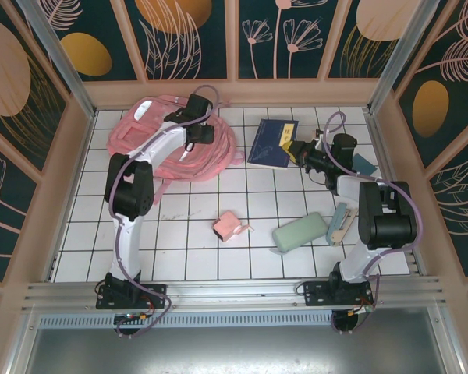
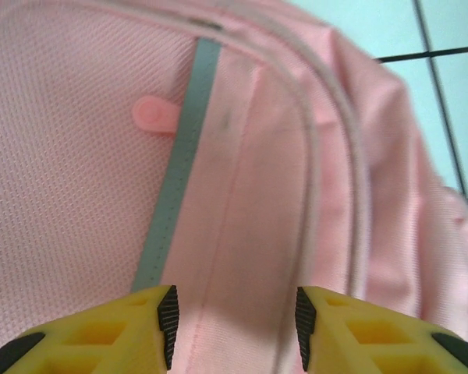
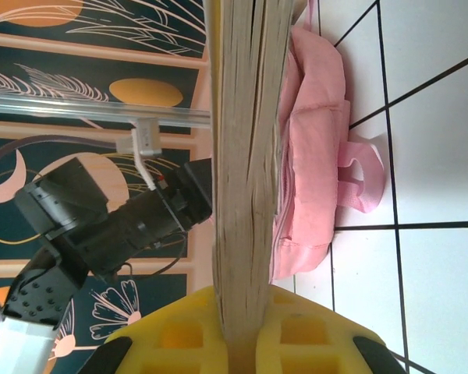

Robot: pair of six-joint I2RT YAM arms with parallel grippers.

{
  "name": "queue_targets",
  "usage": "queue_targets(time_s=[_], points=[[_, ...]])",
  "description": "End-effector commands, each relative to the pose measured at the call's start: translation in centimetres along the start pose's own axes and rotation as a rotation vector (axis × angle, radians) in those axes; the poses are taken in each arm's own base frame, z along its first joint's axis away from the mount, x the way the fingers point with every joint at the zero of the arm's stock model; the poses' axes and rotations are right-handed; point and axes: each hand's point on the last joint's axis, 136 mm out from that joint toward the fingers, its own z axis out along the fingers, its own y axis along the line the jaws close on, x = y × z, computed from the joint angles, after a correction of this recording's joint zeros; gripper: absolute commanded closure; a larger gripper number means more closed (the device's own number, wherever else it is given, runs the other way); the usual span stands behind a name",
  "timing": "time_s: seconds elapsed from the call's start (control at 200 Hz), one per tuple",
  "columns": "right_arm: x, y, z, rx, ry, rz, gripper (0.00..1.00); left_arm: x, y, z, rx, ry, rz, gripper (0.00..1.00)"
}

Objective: Pack the student bag
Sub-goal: Open the student bag at the top-center of the table, then place the book in the student bag.

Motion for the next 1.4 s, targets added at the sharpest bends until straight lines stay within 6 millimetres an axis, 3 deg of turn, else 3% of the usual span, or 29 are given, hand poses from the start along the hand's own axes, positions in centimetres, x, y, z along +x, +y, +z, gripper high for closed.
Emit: queue_targets(time_s=[0.0, 0.295, 0.475, 0.545, 0.66, 0.926, 1.101, 1.246, 1.396], points=[[-0.8, 2.0, 0.5, -0.057, -0.003, -0.064, 1.0, 0.0, -1.2, -1.1, 0.039, 0.004, 0.034, 0.55], [-0.5, 2.2, 0.6, -0.062, 0.002, -0.063, 1.0, 3.8, 0.1, 2.6, -0.052, 0.114, 0.063, 0.59], [-0.3, 2.2, 0.7, -0.065, 0.004, -0.057, 1.0, 3.5, 1.1, 2.7, -0.113, 0.101, 0.067, 0.85], [-0.2, 2.3, 0.8, -0.069, 0.006, -0.058, 1.0, 3.1, 1.3, 2.4, -0.129, 0.091, 0.066, 1.0], [-0.1, 2.5, 1.1, -0.076, 0.011, -0.06, 1.0, 2.3, 1.6, 1.6, -0.148, 0.064, 0.056, 1.0], [0.4, 2.9, 1.7, -0.09, 0.021, -0.064, 1.0, -3.7, 0.8, -4.6, -0.097, -0.11, -0.007, 1.0], [0.5, 3.6, 3.1, -0.121, 0.027, -0.071, 1.0, -7.7, -0.1, -9.6, 0.08, -0.21, -0.078, 1.0], [0.7, 4.5, 5.3, -0.168, 0.044, -0.076, 1.0, -10.8, -0.4, -14.4, 0.213, -0.31, -0.125, 1.0], [1.2, 5.5, 8.9, -0.205, 0.072, -0.096, 1.0, -13.1, -0.2, -18.2, 0.367, -0.383, -0.192, 1.0]])
